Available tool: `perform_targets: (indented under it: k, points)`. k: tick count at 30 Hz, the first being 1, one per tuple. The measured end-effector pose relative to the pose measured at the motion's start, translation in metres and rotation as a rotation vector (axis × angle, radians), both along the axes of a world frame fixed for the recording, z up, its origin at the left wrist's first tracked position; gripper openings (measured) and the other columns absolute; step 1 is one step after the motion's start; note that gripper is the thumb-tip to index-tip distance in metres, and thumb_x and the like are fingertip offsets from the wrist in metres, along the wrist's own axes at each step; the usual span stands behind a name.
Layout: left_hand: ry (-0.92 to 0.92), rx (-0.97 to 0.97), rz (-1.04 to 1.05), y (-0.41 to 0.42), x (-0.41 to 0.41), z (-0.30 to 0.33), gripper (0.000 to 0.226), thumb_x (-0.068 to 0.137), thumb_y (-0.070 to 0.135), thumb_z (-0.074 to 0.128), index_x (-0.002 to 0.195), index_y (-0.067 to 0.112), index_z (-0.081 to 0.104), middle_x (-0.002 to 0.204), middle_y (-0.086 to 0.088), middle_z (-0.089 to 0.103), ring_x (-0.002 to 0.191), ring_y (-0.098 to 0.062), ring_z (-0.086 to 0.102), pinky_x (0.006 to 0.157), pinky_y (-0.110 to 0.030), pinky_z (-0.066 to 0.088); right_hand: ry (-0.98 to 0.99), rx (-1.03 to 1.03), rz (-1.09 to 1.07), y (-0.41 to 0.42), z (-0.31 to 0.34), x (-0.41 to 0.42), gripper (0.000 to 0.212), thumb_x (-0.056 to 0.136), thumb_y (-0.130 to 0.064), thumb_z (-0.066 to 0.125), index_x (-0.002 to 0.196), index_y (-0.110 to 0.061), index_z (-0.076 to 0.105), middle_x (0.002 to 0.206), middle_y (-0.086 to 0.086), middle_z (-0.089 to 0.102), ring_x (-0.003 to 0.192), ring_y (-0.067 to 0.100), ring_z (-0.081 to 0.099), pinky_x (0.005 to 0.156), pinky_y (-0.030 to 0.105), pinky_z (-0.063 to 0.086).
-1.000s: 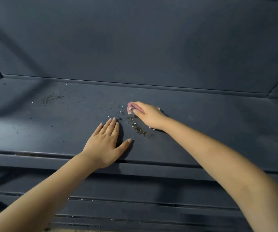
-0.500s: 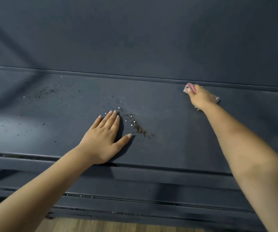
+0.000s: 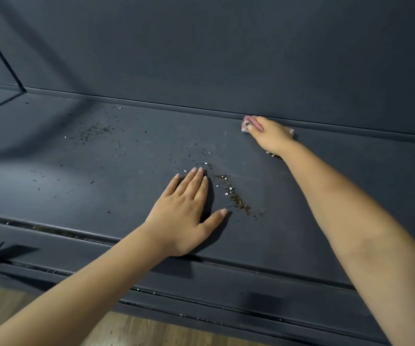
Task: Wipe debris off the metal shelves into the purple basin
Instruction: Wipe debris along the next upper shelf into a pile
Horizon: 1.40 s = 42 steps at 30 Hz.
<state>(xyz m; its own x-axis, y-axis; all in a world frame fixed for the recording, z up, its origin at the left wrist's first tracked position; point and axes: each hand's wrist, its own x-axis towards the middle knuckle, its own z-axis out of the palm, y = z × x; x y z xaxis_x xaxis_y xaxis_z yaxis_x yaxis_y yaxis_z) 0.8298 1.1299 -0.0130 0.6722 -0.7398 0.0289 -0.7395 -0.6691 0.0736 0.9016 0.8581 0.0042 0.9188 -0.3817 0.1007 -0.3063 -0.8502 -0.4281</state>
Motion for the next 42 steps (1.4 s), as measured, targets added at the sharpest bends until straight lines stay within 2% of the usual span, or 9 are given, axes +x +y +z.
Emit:
perform_targets:
  k: [5,11,14,16,23,33,36,39,42]
  points:
    - [0.01,-0.012,0.019,0.0,-0.001,0.001,0.104,0.066,0.067,-0.021,0.151,0.009,-0.006,0.159,-0.006,-0.014,0.144,-0.013,-0.019,0.113,-0.029,-0.019,-0.014,0.105,0.179,0.046,-0.001,0.029,0.037,0.098,-0.043,0.038,0.132,-0.033,0.048,0.131,-0.002,0.055,0.106,0.025,0.06,0.083,0.04,0.054]
    - [0.008,-0.05,0.027,0.001,0.0,-0.002,0.104,0.068,0.067,-0.019,0.152,0.008,-0.004,0.16,-0.007,-0.013,0.145,-0.014,-0.017,0.112,-0.027,-0.018,0.038,0.125,0.345,0.078,-0.002,0.016,0.043,0.098,-0.04,0.042,0.139,-0.03,0.043,0.143,-0.008,0.046,0.133,0.018,0.04,0.107,0.03,0.033]
    - [0.013,-0.089,0.053,0.001,0.0,-0.004,0.104,0.069,0.068,-0.017,0.152,0.007,-0.003,0.16,-0.007,-0.012,0.146,-0.015,-0.017,0.113,-0.027,-0.016,0.058,0.121,0.378,0.083,0.003,-0.011,0.03,0.099,-0.037,0.041,0.125,-0.032,0.055,0.114,-0.029,0.061,0.112,-0.007,0.05,0.093,0.02,0.028]
    - [0.022,-0.096,0.061,0.002,0.0,-0.004,0.105,0.068,0.068,-0.016,0.152,0.006,-0.004,0.16,-0.008,-0.011,0.146,-0.015,-0.015,0.113,-0.026,-0.015,0.059,0.188,0.396,0.085,0.004,-0.028,0.02,0.099,-0.037,0.042,0.107,-0.032,0.06,0.09,-0.028,0.064,0.092,-0.008,0.055,0.097,0.029,0.036]
    - [0.059,-0.137,0.054,0.006,-0.005,-0.002,0.108,0.065,0.07,-0.015,0.152,0.007,-0.003,0.16,-0.007,-0.008,0.146,-0.013,-0.012,0.112,-0.023,-0.014,0.058,0.336,0.508,0.083,-0.003,-0.076,0.012,0.097,-0.032,0.049,0.095,-0.028,0.061,0.092,-0.008,0.065,0.089,0.01,0.058,0.09,0.034,0.042]
    - [0.151,-0.286,0.047,0.01,-0.007,0.001,0.092,0.081,0.066,0.003,0.152,0.01,0.019,0.16,-0.005,0.012,0.147,-0.011,0.003,0.115,-0.021,-0.004,-0.059,0.453,0.383,0.103,-0.002,-0.115,0.016,0.096,-0.042,0.047,0.104,-0.036,0.06,0.103,-0.017,0.065,0.1,0.012,0.063,0.091,0.034,0.048]
    - [0.093,-0.292,0.059,0.018,-0.008,0.003,0.085,0.084,0.058,0.006,0.15,0.007,0.023,0.16,-0.005,0.013,0.147,-0.012,0.004,0.115,-0.022,-0.004,-0.163,0.44,0.23,0.098,0.009,-0.131,0.019,0.097,-0.042,0.043,0.102,-0.032,0.058,0.104,-0.013,0.062,0.092,0.015,0.062,0.074,0.026,0.05]
    - [0.032,-0.229,0.06,0.038,-0.006,0.003,0.097,0.077,0.066,-0.005,0.15,0.008,0.024,0.16,-0.004,0.013,0.147,-0.011,0.003,0.116,-0.024,-0.005,-0.191,0.331,0.03,0.073,0.015,-0.158,0.026,0.097,-0.046,0.037,0.11,-0.035,0.056,0.099,-0.007,0.064,0.058,0.019,0.056,0.045,0.026,0.046]
    - [-0.025,-0.139,0.105,0.064,-0.001,0.0,0.103,0.072,0.068,-0.009,0.151,0.009,0.022,0.16,-0.003,0.01,0.147,-0.012,0.002,0.117,-0.026,-0.005,-0.108,0.211,-0.191,0.048,0.011,-0.19,0.031,0.097,-0.047,0.034,0.117,-0.033,0.054,0.097,0.002,0.064,0.052,0.022,0.057,0.043,0.023,0.043]
